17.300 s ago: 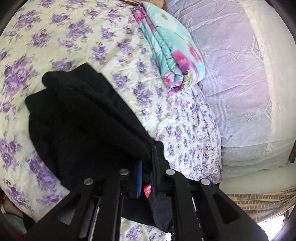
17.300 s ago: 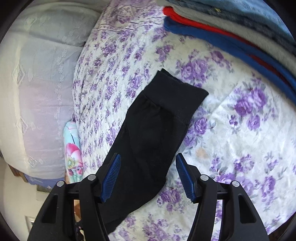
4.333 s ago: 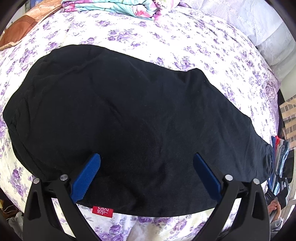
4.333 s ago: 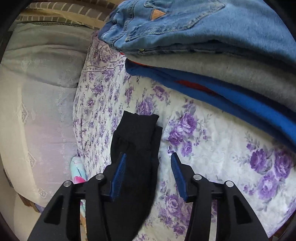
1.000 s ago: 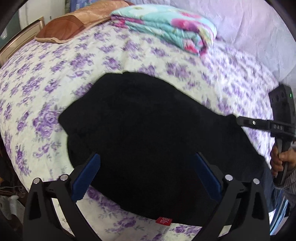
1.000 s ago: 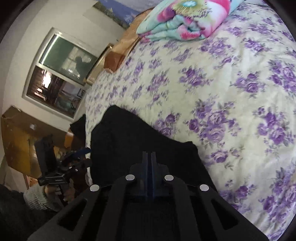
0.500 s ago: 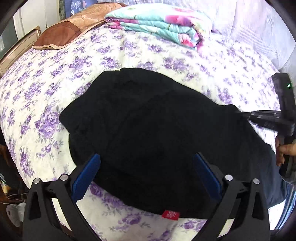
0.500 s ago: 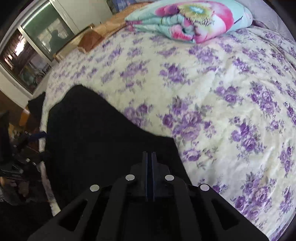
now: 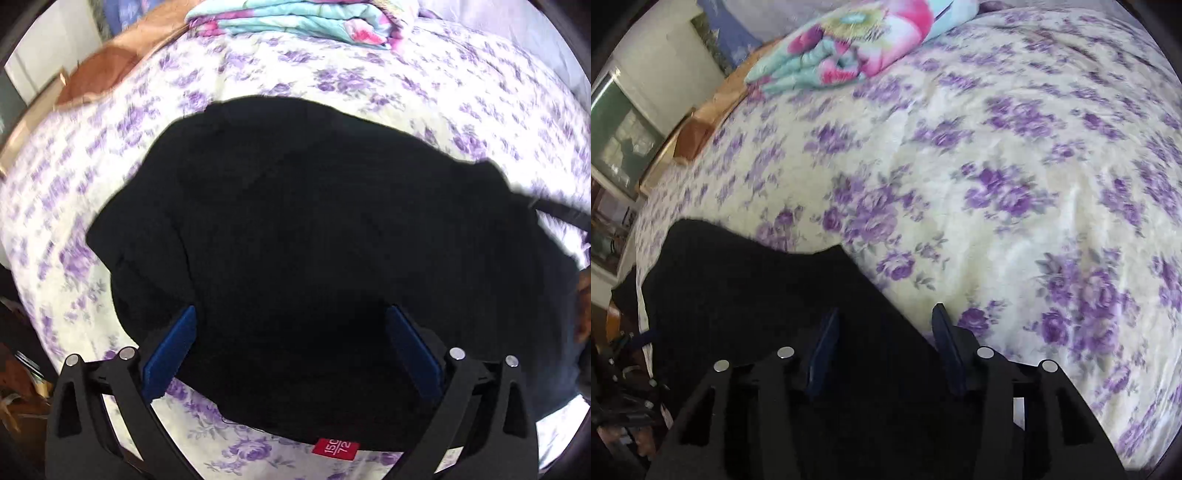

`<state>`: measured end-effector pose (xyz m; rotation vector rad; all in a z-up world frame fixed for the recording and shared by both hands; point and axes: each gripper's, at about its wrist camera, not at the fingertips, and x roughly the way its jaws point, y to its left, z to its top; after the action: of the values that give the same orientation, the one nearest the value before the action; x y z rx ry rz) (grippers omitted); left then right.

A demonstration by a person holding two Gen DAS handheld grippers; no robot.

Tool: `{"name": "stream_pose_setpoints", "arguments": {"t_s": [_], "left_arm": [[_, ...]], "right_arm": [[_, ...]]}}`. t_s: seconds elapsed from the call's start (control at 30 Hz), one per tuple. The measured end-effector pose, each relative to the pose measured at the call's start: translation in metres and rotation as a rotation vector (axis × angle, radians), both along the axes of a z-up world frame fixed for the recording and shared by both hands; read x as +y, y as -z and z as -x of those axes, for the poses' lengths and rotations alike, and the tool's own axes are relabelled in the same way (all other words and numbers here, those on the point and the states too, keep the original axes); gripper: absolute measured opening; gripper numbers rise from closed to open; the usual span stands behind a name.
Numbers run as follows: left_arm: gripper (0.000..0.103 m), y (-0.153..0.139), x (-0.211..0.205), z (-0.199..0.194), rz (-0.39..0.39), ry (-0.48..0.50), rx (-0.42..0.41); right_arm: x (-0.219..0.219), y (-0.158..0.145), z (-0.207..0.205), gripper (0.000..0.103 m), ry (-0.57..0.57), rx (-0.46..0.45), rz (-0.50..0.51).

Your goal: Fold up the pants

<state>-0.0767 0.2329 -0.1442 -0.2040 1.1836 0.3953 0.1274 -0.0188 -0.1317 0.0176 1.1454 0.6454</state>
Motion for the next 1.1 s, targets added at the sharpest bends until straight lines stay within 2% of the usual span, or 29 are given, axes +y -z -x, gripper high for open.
{"name": "stream_pose_setpoints", "arguments": {"t_s": [0.07, 0.13, 0.2, 0.3, 0.37, 0.5, 0.6, 0.7, 0.83, 0.9, 1.0, 1.1], "left_arm": [[0.098, -0.018, -0.007, 0.005, 0.018, 0.019, -0.090], [0.098, -0.033, -0.011, 0.008, 0.026, 0.023, -0.153], [0.098, -0.048, -0.016, 0.003, 0.065, 0.058, -0.212], [0.098, -0.058, -0.036, -0.004, 0.101, 0.117, -0.241], [0.098, -0.058, -0.057, -0.015, 0.109, 0.161, -0.231], [0.098, -0.050, -0.093, -0.030, 0.124, 0.255, -0.188], [0.098, -0.047, -0.114, -0.034, 0.148, 0.304, -0.152], [0.098, -0.045, -0.132, -0.042, 0.148, 0.355, -0.123], [0.098, -0.048, -0.146, -0.043, 0.118, 0.415, -0.114], [0.098, -0.049, -0.148, -0.041, 0.099, 0.429, -0.108], [0.098, -0.049, -0.141, -0.038, 0.097, 0.406, -0.101], [0.098, -0.045, -0.127, -0.037, 0.132, 0.345, -0.088]], "right_arm": [[-0.038, -0.032, 0.008, 0.058, 0.079, -0.049, -0.131], [-0.084, -0.059, 0.019, 0.079, 0.169, -0.105, -0.169], [-0.149, -0.074, 0.036, 0.082, 0.278, -0.122, -0.241], [-0.249, -0.070, 0.071, 0.082, 0.486, -0.077, -0.340], [-0.315, -0.061, 0.112, 0.082, 0.639, -0.061, -0.396], [-0.409, -0.037, 0.196, 0.082, 0.942, -0.034, -0.453], [-0.445, -0.009, 0.234, 0.082, 1.105, 0.013, -0.504], [-0.456, 0.016, 0.246, 0.080, 1.170, 0.029, -0.585], [-0.453, 0.032, 0.237, 0.076, 1.181, 0.027, -0.655], [-0.454, 0.041, 0.231, 0.067, 1.189, 0.033, -0.698], [-0.458, 0.047, 0.225, 0.060, 1.185, 0.046, -0.722], [-0.461, 0.053, 0.217, 0.052, 1.172, 0.062, -0.713]]}}
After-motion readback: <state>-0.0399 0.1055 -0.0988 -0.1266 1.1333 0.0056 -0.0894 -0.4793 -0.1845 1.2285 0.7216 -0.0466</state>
